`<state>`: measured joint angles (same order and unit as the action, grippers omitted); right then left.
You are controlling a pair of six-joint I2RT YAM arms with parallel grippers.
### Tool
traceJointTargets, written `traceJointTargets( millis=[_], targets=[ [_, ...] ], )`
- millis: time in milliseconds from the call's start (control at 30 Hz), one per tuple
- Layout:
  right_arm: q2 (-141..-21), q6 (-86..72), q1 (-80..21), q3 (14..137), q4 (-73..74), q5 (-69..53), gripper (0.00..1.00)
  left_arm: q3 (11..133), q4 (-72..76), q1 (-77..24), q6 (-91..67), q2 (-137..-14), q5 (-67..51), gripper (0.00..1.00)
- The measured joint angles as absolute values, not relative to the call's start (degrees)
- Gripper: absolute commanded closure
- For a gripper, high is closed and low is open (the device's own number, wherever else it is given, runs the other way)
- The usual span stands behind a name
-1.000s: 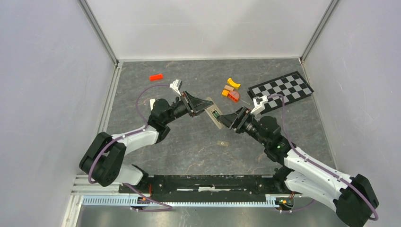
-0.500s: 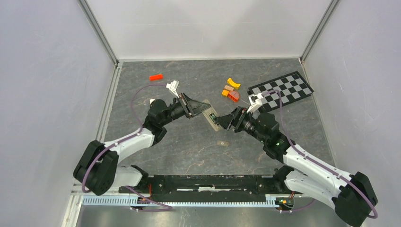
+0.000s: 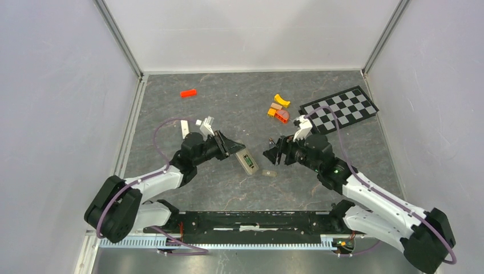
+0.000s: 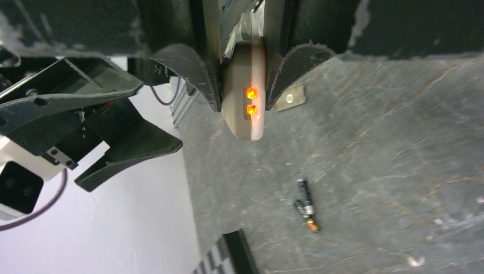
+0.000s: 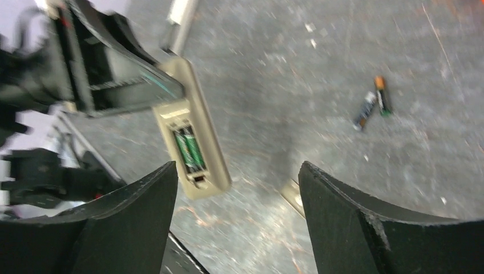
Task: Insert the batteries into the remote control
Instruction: Place the remote control at the center of the board.
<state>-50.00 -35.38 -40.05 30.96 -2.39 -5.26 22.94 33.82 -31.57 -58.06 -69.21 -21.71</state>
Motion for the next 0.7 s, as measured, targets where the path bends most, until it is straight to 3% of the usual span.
traceJointTargets(
  millis=[267,333,533,700],
  targets=[
    [-62.2,-29.3,-40.1,31.2,8.4,-2.9,0.54,22.9,33.7,-31.5,-58.2,-79.7,-16.0,0.95],
    [-64.4,-28.5,-40.1,31.5,10.6,-1.8,0.58,22.9,35.0,-31.5,-58.9,-82.8,-14.8,0.95],
    [-68.3,-27.6,-40.1,32.9,14.7,1.7,0.59,21.5,46.2,-31.4,-64.2,-91.0,-11.5,0.87],
    [-70.6,-27.6,-40.1,33.4,15.7,3.2,0.58,20.2,50.3,-31.9,-67.9,-92.7,-7.4,0.65]
  ],
)
